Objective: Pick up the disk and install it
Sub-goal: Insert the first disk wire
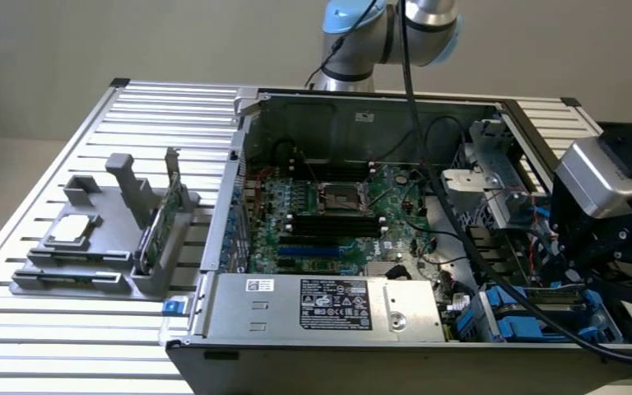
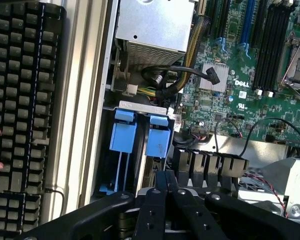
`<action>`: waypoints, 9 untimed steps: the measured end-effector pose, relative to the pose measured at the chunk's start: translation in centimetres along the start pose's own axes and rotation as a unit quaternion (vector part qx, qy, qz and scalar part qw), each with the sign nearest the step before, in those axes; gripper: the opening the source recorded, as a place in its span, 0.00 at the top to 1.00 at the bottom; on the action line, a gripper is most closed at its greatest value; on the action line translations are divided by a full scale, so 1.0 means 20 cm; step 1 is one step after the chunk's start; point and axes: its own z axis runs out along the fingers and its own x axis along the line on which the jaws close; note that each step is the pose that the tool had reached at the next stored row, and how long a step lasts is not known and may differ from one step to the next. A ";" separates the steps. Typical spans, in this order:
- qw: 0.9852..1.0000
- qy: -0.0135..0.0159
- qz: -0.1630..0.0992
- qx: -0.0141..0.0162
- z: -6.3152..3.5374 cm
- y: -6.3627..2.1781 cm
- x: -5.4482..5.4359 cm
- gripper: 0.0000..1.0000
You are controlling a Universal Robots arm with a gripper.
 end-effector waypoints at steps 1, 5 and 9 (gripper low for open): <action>1.000 0.000 0.000 0.000 0.000 0.000 0.00 0.87; 1.000 0.000 0.000 0.000 0.000 0.000 0.00 0.87; 1.000 0.000 0.000 0.000 0.000 0.000 0.00 0.87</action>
